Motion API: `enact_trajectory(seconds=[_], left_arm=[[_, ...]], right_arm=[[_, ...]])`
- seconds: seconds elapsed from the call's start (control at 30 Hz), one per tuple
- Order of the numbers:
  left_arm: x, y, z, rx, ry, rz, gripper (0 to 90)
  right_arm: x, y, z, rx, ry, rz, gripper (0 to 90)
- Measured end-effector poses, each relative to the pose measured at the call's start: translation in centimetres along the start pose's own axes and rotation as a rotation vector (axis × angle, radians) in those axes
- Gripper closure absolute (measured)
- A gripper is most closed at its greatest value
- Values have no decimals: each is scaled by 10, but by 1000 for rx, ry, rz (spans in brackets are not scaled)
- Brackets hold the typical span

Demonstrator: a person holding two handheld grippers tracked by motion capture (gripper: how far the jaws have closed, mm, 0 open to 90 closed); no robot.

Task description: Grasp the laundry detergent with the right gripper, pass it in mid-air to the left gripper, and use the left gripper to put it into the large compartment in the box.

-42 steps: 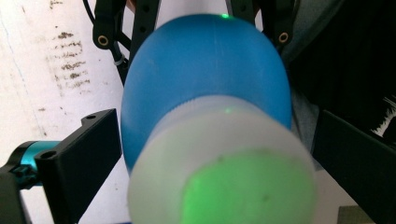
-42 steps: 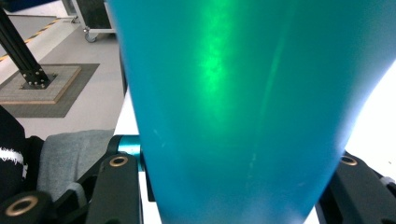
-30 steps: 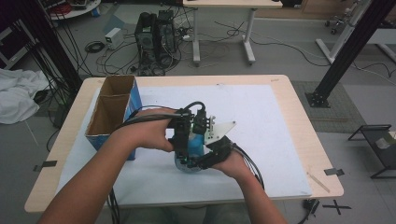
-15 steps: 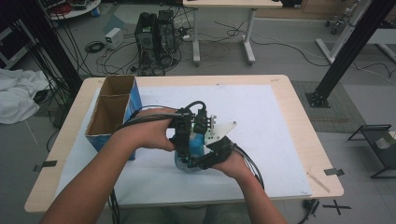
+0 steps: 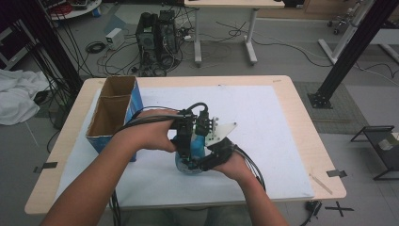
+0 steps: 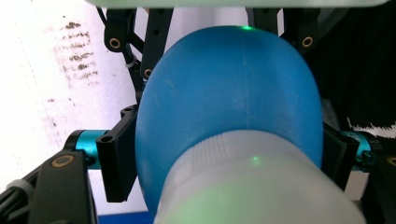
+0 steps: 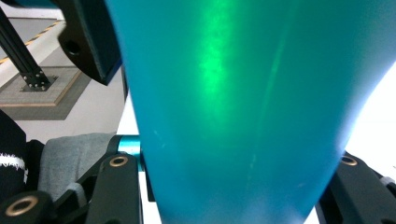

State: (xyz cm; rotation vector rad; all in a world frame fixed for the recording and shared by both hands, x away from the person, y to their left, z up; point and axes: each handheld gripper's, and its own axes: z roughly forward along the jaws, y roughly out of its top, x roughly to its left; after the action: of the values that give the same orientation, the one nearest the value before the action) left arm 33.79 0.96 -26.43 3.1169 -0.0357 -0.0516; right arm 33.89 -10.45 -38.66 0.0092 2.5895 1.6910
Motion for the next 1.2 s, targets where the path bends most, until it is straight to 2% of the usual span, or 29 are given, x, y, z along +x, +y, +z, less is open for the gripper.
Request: enact_trajectory(seconds=[0.07,0.1,0.2,0.6,0.67,0.7,0.73,0.83,0.87,0.9,1.0,1.03,1.2], left_arm=[[0,0,0,-1,-1,3,268],[1,1,-1,-2,11,23,268],[1,1,-1,1,12,27,279],[-1,0,-1,8,9,10,305],[0,0,-2,14,18,21,373],[1,0,-2,11,17,31,376],[-1,-1,-1,12,5,5,376],[0,-1,0,17,8,17,379],[0,0,-1,19,18,26,380],[-1,-1,-1,18,10,15,381],[-1,-1,-2,18,15,15,385],[-1,0,-2,19,24,24,386],[-3,0,-1,18,27,16,390]], right_arm=[[1,0,-1,11,9,24,459],[1,0,-1,13,9,22,459],[2,0,-2,20,11,27,458],[3,0,0,22,19,48,459],[2,0,0,17,17,29,458],[2,0,0,18,16,25,459],[2,1,1,15,16,22,459],[3,0,2,19,17,27,459],[3,0,2,22,19,32,458],[4,0,2,26,22,44,459],[6,1,2,29,29,61,459],[5,1,1,28,32,58,459],[4,1,1,28,25,43,459]])
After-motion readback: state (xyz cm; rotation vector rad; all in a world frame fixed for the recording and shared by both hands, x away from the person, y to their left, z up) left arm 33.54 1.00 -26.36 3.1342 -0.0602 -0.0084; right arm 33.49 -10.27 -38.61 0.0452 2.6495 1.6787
